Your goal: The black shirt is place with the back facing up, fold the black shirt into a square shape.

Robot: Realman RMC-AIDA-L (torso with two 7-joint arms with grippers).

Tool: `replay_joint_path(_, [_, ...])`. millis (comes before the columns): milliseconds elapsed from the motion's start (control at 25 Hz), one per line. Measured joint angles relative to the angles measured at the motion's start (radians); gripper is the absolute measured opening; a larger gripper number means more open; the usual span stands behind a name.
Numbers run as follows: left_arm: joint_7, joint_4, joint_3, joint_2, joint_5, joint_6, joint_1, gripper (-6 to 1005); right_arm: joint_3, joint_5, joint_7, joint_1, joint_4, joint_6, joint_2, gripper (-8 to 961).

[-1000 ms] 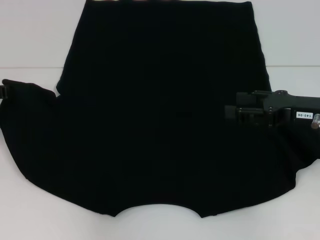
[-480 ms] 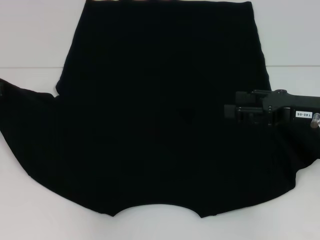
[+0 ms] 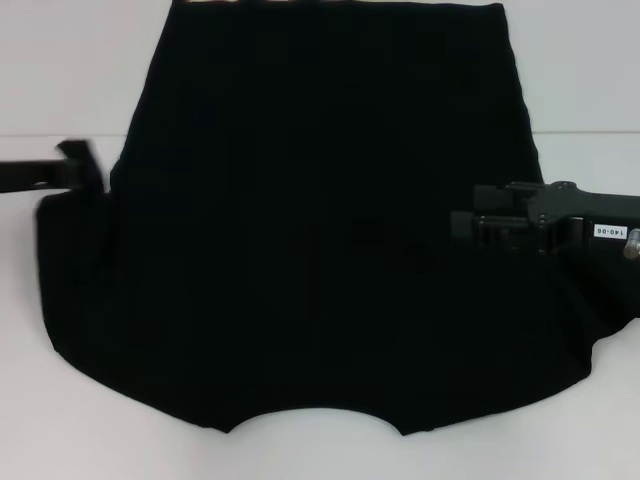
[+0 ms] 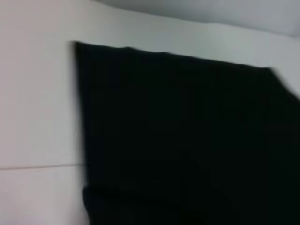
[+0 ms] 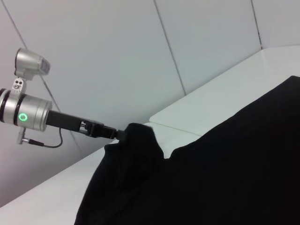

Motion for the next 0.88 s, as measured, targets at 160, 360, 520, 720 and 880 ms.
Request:
replay_joint_path(160, [-0.001,0.011,0.075,-0.039,-0.047,0.011,-0.003,96,0.000,0.009,-0.005,-0.005,0.000,0.001,0.000,775])
replay_joint_path(360, [0.005,-0.018,0.192,-0.081,-0.159,0.017,-0.004,130,0.000,0.010,-0.002,-0.009,-0.002,0.000,0.000,775])
replay_joint_path(520, [0.008,-0.052,0.215,-0.076,-0.251,0.037,0.000,156,0.026,0.010,0.003,-0.010,-0.003,-0.001,-0.007,776])
replay_joint_path(720, [0.019,-0.045,0.210,-0.066,-0.266,0.039,0.023,228,0.080,0.010,0.005,-0.011,-0.001,-0.007,-0.014,776])
replay_joint_path(880, [0.049,-0.032,0.208,-0.049,-0.310,0.088,0.044,406,0.095,0.010,0.013,-0.014,-0.004,-0.012,-0.020,776])
